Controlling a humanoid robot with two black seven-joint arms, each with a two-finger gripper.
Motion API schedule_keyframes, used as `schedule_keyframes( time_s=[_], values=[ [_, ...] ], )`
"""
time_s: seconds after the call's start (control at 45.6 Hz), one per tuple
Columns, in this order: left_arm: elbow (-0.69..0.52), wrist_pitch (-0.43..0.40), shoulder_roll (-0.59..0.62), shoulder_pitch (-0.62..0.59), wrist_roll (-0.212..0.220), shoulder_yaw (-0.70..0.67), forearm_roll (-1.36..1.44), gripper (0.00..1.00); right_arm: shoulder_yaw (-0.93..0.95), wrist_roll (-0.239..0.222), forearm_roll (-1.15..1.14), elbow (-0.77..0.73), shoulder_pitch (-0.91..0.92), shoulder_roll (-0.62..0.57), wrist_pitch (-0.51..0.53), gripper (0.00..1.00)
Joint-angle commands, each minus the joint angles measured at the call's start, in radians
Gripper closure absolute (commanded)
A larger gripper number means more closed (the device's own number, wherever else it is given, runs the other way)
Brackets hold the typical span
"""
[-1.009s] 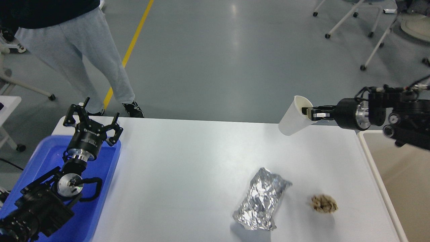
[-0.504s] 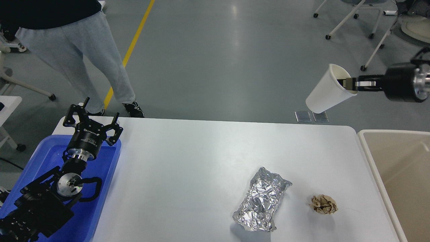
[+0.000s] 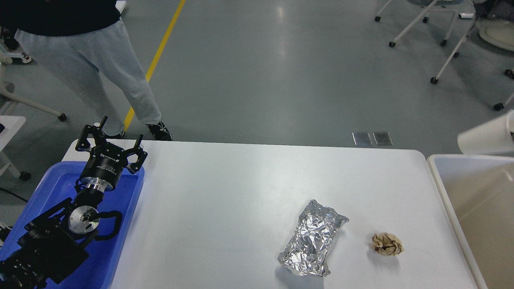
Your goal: Tidy desktop
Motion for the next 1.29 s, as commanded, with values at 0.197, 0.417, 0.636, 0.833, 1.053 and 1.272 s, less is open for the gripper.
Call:
schedule_keyframes(
  time_s=[0.197, 0.417, 0.636, 0.833, 1.053, 1.272],
  values=[
    [0.001, 0.0, 0.0, 0.0, 0.0, 0.0, 0.0, 0.0, 0.215, 0.002, 0.351, -0.408, -0.471, 0.159, -0.026, 1.0],
    [0.001, 0.0, 0.0, 0.0, 0.0, 0.0, 0.001, 0.0, 0.307, -0.014, 0.46, -0.658, -0.602, 0.325, -0.015, 1.0],
    [0.001, 0.0, 0.0, 0.0, 0.0, 0.0, 0.0, 0.0, 0.309, -0.049, 0.527, -0.824, -0.637, 0.486, -0.011, 1.0],
    [-0.001, 0.0, 0.0, 0.0, 0.0, 0.0, 0.0, 0.0, 0.313, -0.087, 0.563, -0.858, -0.639, 0.558, -0.026, 1.0],
    [0.001, 0.0, 0.0, 0.0, 0.0, 0.0, 0.0, 0.0, 0.359, -0.107, 0.561, -0.922, -0.647, 0.615, -0.026, 1.0],
    [0.001, 0.0, 0.0, 0.0, 0.0, 0.0, 0.0, 0.0, 0.37, -0.124, 0.563, -0.927, -0.647, 0.615, -0.046, 1.0]
  ],
)
